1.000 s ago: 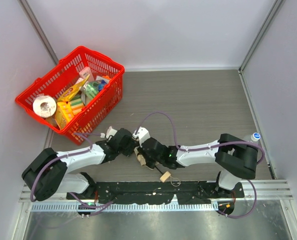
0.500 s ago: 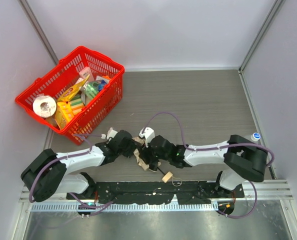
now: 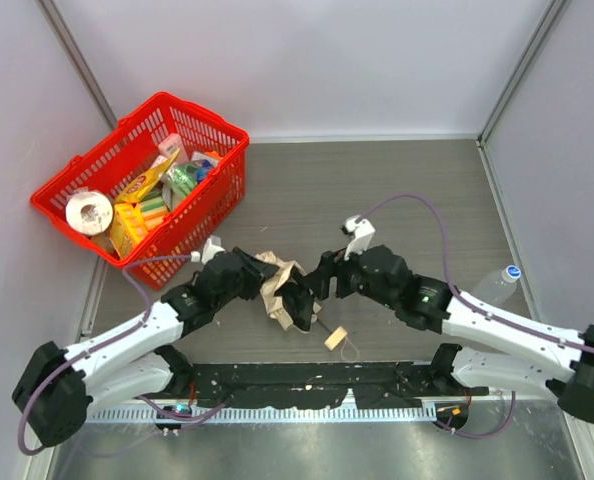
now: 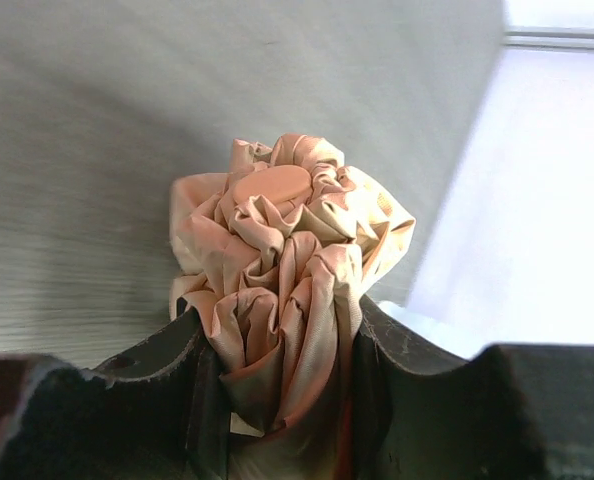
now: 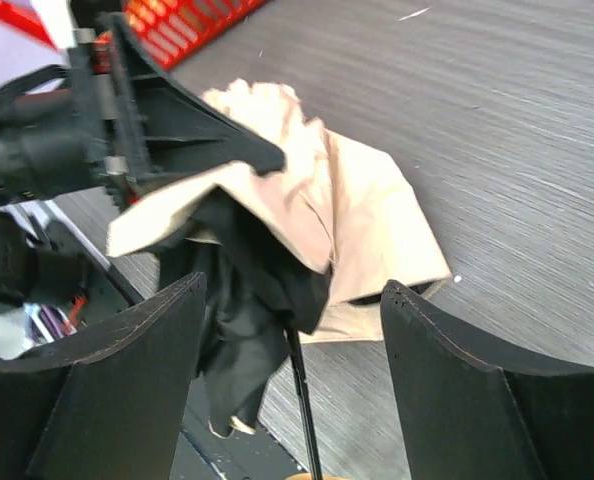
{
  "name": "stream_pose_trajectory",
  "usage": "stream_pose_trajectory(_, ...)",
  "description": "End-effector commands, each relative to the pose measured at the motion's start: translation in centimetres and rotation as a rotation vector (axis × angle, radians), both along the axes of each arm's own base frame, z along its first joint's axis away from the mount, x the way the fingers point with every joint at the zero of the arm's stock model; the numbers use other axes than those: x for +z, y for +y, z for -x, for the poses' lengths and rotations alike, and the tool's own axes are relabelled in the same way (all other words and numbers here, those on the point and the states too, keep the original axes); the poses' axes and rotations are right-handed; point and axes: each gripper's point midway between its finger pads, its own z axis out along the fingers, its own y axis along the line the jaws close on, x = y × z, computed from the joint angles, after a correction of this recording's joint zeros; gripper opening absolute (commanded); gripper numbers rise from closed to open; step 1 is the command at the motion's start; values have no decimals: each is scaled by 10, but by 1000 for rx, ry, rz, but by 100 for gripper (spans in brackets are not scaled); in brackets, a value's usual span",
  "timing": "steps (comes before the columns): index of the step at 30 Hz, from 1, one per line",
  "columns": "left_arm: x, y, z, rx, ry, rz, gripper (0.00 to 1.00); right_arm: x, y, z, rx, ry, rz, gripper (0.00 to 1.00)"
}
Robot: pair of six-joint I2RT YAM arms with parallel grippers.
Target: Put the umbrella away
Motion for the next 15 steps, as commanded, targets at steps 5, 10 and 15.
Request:
stream_pose_trajectory(5,155,-14,-31,2,-293,246,0,46,-43,-10,-217,91,-222,82)
stream_pose_trajectory(10,214,-17,-38,5,-418,354,0,58,-67,-32,-314,142,-268,83)
stream_pose_trajectory(15,262,-22,-39,-20,-492,418,0,49,-91,-48,-315,73,-182,84)
